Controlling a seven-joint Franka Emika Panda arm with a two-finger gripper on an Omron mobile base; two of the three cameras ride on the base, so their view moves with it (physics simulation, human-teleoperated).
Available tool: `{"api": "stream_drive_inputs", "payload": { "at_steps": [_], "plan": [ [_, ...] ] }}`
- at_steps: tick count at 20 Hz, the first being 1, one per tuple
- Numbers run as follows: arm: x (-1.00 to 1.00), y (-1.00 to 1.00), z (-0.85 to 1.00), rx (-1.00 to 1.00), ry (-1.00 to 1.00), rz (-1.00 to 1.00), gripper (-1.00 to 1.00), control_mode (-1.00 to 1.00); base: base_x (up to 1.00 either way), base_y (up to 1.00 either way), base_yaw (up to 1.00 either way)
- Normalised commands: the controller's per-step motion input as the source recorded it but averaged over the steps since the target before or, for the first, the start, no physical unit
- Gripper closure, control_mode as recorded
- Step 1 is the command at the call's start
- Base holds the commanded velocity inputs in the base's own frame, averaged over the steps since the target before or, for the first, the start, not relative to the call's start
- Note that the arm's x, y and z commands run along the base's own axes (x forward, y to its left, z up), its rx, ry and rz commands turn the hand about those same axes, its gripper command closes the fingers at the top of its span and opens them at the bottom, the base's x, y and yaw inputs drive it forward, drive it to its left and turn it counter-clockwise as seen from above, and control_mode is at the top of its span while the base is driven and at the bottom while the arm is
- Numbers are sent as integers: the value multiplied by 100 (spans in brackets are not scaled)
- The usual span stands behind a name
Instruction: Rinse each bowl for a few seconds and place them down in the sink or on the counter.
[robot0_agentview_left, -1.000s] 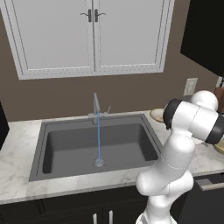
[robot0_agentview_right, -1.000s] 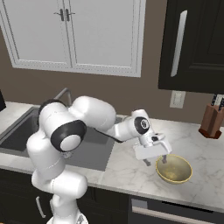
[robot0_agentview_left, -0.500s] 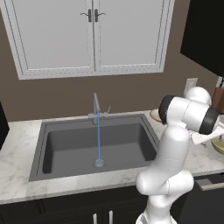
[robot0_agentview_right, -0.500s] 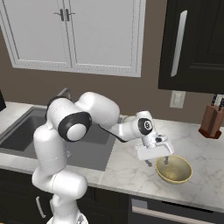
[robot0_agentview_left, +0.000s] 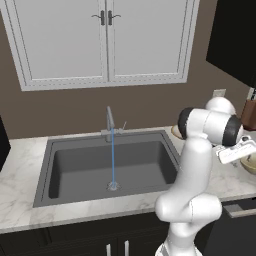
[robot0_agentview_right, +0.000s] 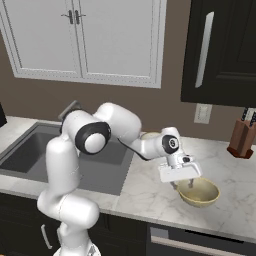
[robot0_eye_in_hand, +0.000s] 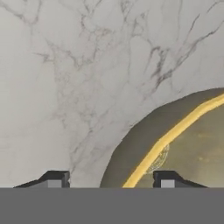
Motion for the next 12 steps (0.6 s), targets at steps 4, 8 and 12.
{"api": "stream_drive_inputs", "payload": {
  "at_steps": [4, 8, 12],
  "plan": [
    [-1, -6, -13, 5, 1, 0, 100, -100, 0, 0, 0],
    [-6, -9, -8, 5, 0, 0, 100, -100, 0, 0, 0],
    [-9, -5, -2, 3, 1, 2, 100, -100, 0, 0, 0]
  ]
}}
